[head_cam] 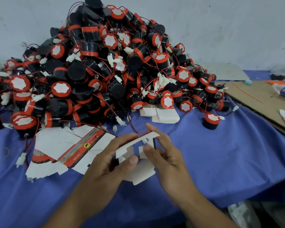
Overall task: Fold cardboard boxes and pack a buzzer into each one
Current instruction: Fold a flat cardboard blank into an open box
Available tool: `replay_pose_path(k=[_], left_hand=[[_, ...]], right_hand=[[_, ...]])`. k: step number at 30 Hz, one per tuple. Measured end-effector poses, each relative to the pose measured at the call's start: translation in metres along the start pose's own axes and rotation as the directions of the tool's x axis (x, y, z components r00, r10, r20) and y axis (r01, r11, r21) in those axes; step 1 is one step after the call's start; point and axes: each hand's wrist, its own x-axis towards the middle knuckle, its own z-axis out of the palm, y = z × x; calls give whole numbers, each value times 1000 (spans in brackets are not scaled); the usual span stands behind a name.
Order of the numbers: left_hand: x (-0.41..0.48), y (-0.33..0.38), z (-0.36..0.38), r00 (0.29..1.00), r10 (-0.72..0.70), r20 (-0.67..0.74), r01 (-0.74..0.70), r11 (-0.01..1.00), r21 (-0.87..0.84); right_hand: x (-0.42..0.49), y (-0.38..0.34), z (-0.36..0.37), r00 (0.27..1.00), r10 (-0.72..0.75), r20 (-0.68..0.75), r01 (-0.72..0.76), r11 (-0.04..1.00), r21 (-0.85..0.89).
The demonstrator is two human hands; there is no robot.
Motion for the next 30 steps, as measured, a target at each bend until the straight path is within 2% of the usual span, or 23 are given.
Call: replay_pose_path(k=[2, 4, 5, 9, 12, 16, 19, 21, 23, 25, 28, 30], left_hand=[[-2, -1, -4, 997, 75, 20, -77, 975, 207], [-3, -1, -11, 983, 177, 49, -178, 852, 492], [-4, -1, -14, 979, 197, 55, -192, 791, 581], [-5, 2, -18, 958, 272, 91, -262, 702, 662], [-4, 7, -12, 923, 332, 195, -359, 559, 748], [-5, 9, -8, 891, 379, 251, -394, 368, 842], [-5, 9, 0, 850, 422, 316, -477, 362, 801], [-6, 10, 6, 844, 415, 340, -509, 417, 753], [-7, 13, 12, 861, 397, 319, -492, 490, 720], [-8, 15, 15, 884, 395, 252, -447, 550, 705], [-5, 12, 17, 916, 389, 99, -343, 629, 698], [-2, 12, 15, 929, 370, 1, -269, 673, 689]], right_hand=[[0, 0, 1, 1000, 7, -14, -7, 1000, 16], [1, -1, 0, 1000, 9, -23, -8, 1000, 25], [1, -1, -1, 1000, 17, -15, -16, 999, 35], [3, -7, -3, 998, 53, 28, -55, 995, 82], [6, -14, -11, 998, 46, 43, -53, 983, 175], [8, -22, -20, 991, 75, 114, -96, 977, 192], [5, -26, -19, 969, 148, 197, -186, 964, 188], [4, -25, -16, 949, 201, 243, -239, 961, 140], [3, -21, -13, 944, 248, 216, -280, 951, 134], [4, -18, -8, 919, 356, 173, -392, 879, 273], [4, -14, 2, 930, 351, 110, -365, 842, 396], [2, -11, 8, 921, 369, 125, -386, 827, 408]])
